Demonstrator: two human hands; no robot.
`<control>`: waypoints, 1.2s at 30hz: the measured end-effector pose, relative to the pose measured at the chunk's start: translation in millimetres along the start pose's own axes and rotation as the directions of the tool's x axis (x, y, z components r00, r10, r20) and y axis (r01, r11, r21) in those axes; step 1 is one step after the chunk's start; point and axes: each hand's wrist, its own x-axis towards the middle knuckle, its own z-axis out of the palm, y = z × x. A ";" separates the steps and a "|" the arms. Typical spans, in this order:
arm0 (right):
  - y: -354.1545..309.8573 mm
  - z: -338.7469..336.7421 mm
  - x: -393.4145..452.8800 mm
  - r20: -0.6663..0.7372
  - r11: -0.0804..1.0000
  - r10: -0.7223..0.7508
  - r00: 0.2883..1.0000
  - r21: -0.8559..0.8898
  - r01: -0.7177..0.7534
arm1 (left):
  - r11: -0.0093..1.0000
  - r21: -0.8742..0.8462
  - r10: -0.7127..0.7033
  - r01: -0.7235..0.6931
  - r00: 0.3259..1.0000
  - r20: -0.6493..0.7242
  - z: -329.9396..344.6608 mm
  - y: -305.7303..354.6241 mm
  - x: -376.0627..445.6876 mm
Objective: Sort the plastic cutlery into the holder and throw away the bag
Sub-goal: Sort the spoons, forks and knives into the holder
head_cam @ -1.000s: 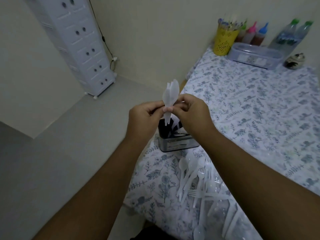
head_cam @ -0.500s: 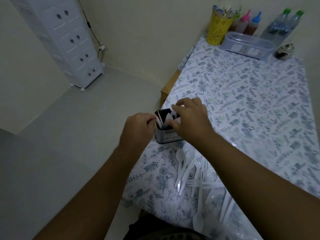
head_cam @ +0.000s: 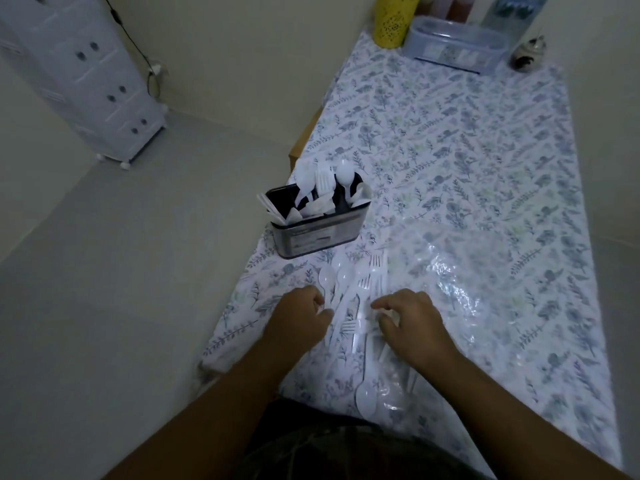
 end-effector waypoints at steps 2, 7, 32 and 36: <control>15.1 4.7 -11.1 0.024 0.998 0.016 1.000 -0.063 -0.014 | 0.997 0.071 0.022 -0.028 0.996 0.083 14.3 1.3 -4.9; 30.7 12.5 -15.9 0.043 0.963 -0.066 0.997 -0.257 0.074 | 0.996 0.059 0.065 -0.069 0.996 0.067 27.9 -3.1 -15.2; 99.7 -33.7 -55.1 0.226 0.615 0.505 0.833 0.583 -0.530 | 0.836 0.322 0.338 -0.444 0.880 0.335 97.7 86.9 -24.0; 110.5 -34.9 -59.1 0.354 0.261 0.503 0.789 0.807 -0.529 | 0.819 0.371 0.314 -0.438 0.882 0.351 102.5 87.0 -14.3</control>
